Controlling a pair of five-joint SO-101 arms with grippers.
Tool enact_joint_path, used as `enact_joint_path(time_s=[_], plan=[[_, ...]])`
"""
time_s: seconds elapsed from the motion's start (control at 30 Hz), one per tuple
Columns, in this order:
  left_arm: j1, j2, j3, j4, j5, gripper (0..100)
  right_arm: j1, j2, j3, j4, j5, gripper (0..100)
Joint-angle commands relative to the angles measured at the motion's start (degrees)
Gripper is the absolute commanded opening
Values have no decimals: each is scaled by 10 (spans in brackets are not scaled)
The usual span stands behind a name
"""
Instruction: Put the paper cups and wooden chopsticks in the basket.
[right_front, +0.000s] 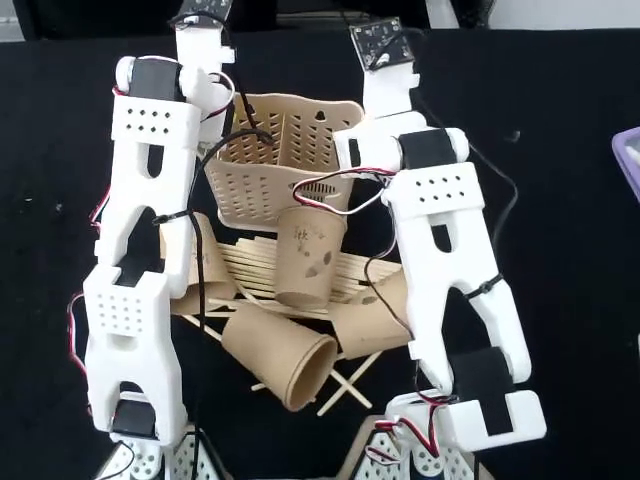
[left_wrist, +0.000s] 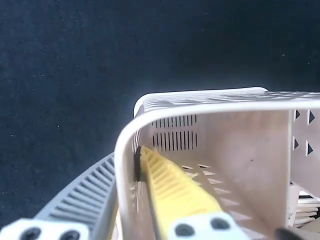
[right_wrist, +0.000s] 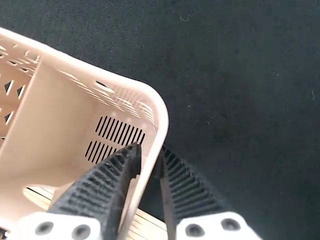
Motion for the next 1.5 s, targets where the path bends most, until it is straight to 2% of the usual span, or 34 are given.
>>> enact_joint_path(time_s=[0.0, 0.13, 0.23, 0.37, 0.67, 0.8, 0.93, 1.03, 1.17, 1.3, 1.47], plan=[[-44, -14, 12, 6, -4, 34, -4, -22, -25, 15, -3, 24], [-45, -64, 12, 6, -4, 49, -4, -22, -46, 16, -3, 142], [-47, -102, 16, 6, -4, 136, -4, -22, -47, 14, -3, 205], [-47, -139, 17, 6, -4, 218, -4, -22, -59, 11, -7, 202], [-47, -192, 17, 5, -4, 213, -4, -23, -189, 25, -5, 202], [-52, -217, 17, 5, -4, 213, -3, -23, -232, 88, -5, 202], [-91, -260, 25, 6, -7, 213, -4, -30, -278, 184, -2, 204], [-131, -300, 87, 6, -8, 213, -5, -51, -291, 229, 12, 204], [-186, -382, 233, 6, -9, 213, -32, -110, -276, 283, 55, 204], [-247, -447, 394, -8, -18, 213, -108, -195, -195, 299, 79, 204], [-348, -475, 602, -164, -18, 213, -245, -298, 16, 226, 108, 202]])
